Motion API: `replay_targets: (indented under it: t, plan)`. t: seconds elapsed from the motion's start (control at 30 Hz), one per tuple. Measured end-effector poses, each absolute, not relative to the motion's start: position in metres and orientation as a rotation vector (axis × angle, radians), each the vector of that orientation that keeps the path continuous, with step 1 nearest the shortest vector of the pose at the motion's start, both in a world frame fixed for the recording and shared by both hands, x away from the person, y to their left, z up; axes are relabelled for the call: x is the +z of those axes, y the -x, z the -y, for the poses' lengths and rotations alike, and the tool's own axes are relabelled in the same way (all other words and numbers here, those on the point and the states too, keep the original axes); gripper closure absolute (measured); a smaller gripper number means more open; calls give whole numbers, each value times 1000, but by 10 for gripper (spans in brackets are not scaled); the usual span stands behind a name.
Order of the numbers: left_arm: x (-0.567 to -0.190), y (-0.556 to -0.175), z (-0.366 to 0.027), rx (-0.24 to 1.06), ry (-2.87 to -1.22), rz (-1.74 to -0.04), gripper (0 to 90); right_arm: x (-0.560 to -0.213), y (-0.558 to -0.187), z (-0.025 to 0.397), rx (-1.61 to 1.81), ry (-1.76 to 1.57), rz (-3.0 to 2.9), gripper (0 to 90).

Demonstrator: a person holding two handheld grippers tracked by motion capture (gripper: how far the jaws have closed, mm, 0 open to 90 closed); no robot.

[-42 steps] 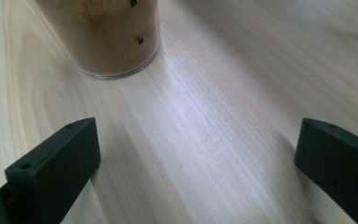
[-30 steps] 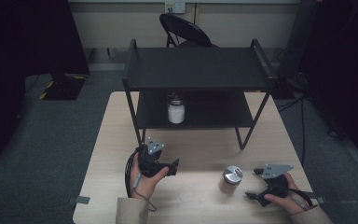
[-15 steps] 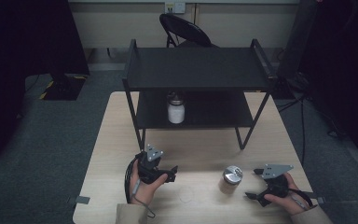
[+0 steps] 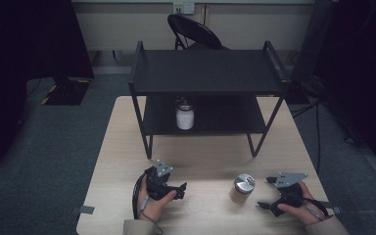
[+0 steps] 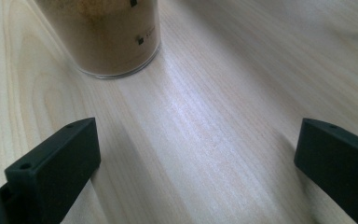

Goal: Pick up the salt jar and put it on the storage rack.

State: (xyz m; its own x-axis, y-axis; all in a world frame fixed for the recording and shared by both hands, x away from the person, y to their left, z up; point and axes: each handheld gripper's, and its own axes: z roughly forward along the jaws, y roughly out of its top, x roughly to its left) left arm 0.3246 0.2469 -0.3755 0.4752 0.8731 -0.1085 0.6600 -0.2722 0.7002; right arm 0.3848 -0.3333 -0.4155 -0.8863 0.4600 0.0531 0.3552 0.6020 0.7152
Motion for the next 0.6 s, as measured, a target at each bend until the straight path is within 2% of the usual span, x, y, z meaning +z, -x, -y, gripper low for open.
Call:
replay_targets:
  t: [0.6]
  plan:
    - [-386, -322, -242, 424, -2094, -1276, 42, -416, -385, 333, 1154, -688, -2688, 0]
